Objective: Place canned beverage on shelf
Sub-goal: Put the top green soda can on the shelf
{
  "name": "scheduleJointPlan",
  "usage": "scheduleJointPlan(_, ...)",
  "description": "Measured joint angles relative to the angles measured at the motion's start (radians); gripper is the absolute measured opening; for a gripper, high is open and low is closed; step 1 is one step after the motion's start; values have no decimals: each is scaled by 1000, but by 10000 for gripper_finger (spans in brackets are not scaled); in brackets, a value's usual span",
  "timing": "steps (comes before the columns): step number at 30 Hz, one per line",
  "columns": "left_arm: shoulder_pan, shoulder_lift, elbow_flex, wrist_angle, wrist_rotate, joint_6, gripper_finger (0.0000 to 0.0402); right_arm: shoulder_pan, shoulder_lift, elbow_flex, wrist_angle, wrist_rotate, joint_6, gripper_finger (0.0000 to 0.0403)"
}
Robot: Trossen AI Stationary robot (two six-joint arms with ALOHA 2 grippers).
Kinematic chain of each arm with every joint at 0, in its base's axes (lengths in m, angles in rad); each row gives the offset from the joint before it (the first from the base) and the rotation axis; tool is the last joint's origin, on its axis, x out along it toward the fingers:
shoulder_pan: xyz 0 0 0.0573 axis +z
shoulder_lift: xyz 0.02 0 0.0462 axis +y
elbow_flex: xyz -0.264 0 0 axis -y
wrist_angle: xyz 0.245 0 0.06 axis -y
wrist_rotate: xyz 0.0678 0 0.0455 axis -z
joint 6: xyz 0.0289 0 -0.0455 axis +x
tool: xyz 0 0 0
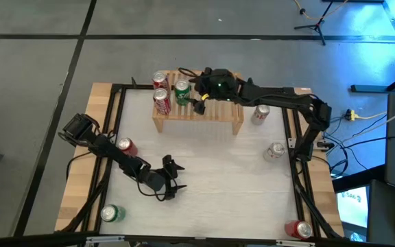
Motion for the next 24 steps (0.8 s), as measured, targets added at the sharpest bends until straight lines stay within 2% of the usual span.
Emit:
scheduleJointPlan(8, 0, 0, 0, 0, 0, 0, 354, -1, -39, 0, -179, 13, -3, 357)
scheduleJointPlan(14, 0, 0, 0, 2, 0, 0, 354, -1, 26, 0, -150, 94, -31, 357)
scheduleJointPlan(24, 0, 0, 0, 3, 0, 1, 354, -1, 84, 0, -56, 96, -55, 357)
